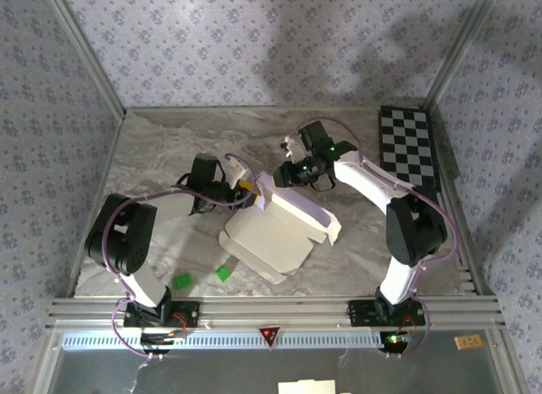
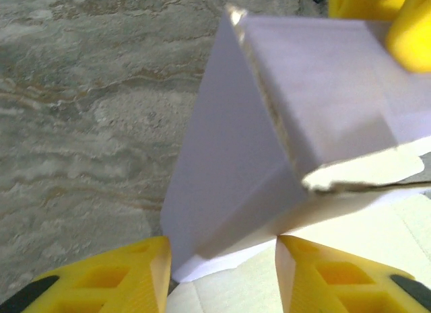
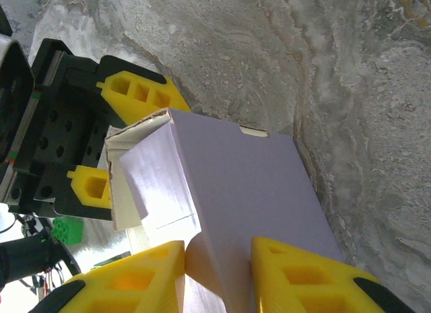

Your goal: Fold the paper box

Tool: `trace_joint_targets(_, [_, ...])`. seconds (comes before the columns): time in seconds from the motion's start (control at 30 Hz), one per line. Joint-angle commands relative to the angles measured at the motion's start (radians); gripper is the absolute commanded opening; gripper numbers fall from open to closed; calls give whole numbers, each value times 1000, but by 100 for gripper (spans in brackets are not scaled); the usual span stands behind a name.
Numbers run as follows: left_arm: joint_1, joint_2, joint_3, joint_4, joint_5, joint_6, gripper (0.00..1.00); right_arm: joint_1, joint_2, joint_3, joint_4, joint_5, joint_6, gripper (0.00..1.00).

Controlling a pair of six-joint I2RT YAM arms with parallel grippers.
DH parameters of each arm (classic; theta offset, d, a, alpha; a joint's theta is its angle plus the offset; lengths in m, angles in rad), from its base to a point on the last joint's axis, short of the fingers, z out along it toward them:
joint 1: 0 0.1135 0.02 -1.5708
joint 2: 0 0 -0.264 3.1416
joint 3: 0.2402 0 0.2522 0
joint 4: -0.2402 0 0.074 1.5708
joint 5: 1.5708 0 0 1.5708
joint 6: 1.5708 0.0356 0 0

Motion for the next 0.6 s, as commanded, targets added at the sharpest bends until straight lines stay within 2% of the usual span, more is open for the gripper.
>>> trace_joint_targets(0.0, [-23,33,58,2,56,51,41,-5,45,4,-43,-5,5,31])
trace_joint_targets(0.3, [-54,76,73,-8,-2,64,28,-24,45,1,-31,-53,17,31])
trace_joint_targets(0.47, [-60,75,54,28,-48,52,17,-31,46,4,-27,-76,27,37])
trace_joint_targets(0.57, [-63,68,41,44,-72,46,14,-33,46,8,-26,-84,30,41])
